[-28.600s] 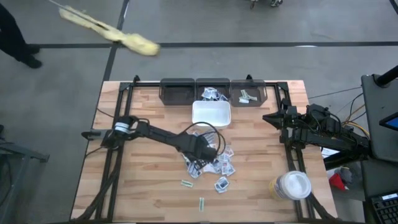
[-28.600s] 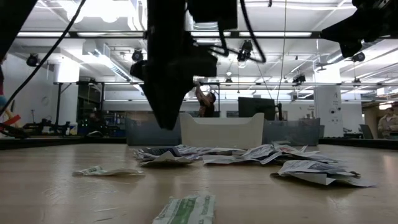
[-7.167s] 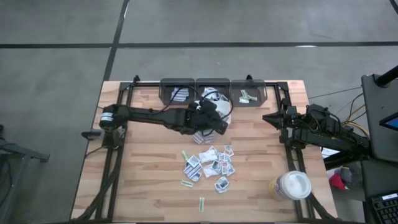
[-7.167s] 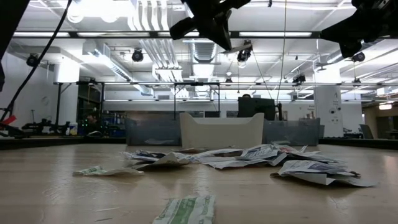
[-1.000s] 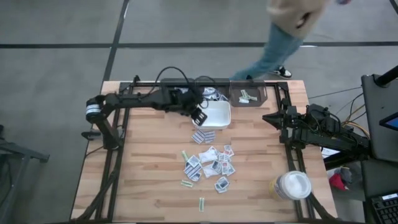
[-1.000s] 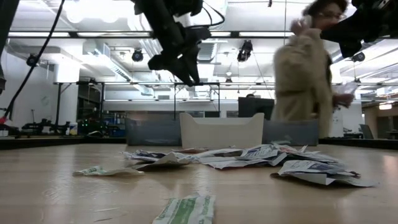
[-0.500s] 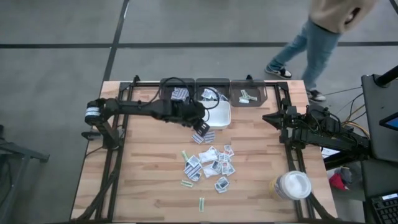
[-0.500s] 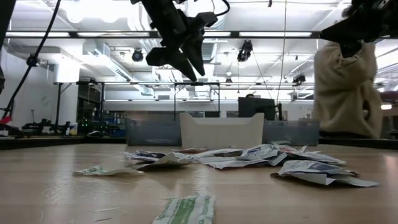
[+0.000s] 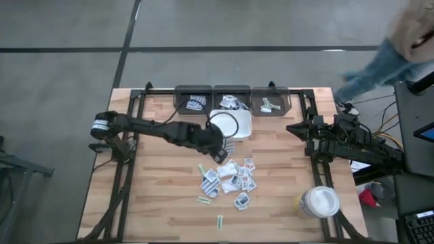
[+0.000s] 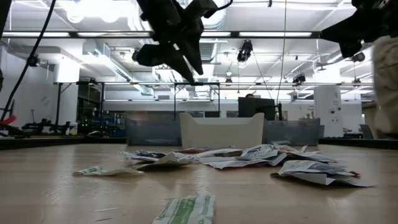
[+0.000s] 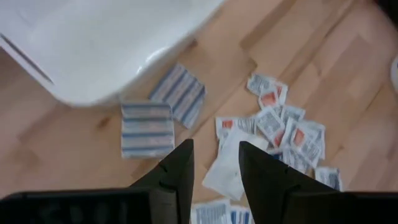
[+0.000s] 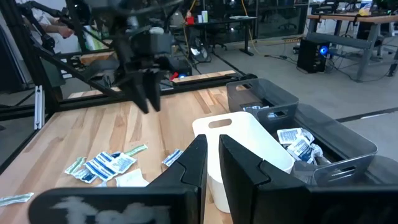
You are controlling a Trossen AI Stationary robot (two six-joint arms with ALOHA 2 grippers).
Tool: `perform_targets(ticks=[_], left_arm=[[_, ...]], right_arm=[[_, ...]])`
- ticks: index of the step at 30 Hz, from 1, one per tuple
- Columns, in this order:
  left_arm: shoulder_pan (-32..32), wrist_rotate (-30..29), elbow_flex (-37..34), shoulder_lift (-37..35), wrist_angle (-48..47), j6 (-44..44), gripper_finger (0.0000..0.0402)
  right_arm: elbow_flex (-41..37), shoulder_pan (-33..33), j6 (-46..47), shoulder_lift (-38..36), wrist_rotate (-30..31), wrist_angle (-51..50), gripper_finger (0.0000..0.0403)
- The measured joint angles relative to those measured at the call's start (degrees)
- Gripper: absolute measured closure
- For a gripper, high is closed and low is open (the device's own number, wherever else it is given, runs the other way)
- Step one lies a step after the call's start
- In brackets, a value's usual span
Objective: Pick & Place First Aid Supplies
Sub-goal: Put the blue bandage pack into the left gray bin
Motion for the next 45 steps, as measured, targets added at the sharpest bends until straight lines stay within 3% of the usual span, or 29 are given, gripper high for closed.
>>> perform_targets(ticks=[20, 39, 45], left_arm=[[-2.3, -3.93, -14.58, 0.09, 11.08, -6.51, 0.0282], [-2.04, -6.71, -15.16, 0.07, 15.24, -1.19, 0.0282], [-2.04, -6.64, -11.89, 1.88, 15.06, 2.56, 0.0282]], right_arm=[[-0.01, 0.01, 0.0, 0.0, -0.01, 0.0, 0.0364], [-0.01, 0.02, 0.0, 0.0, -0.01, 0.0, 0.0364], [-0.02, 0.01, -0.02, 0.0, -0.02, 0.0, 0.0365]])
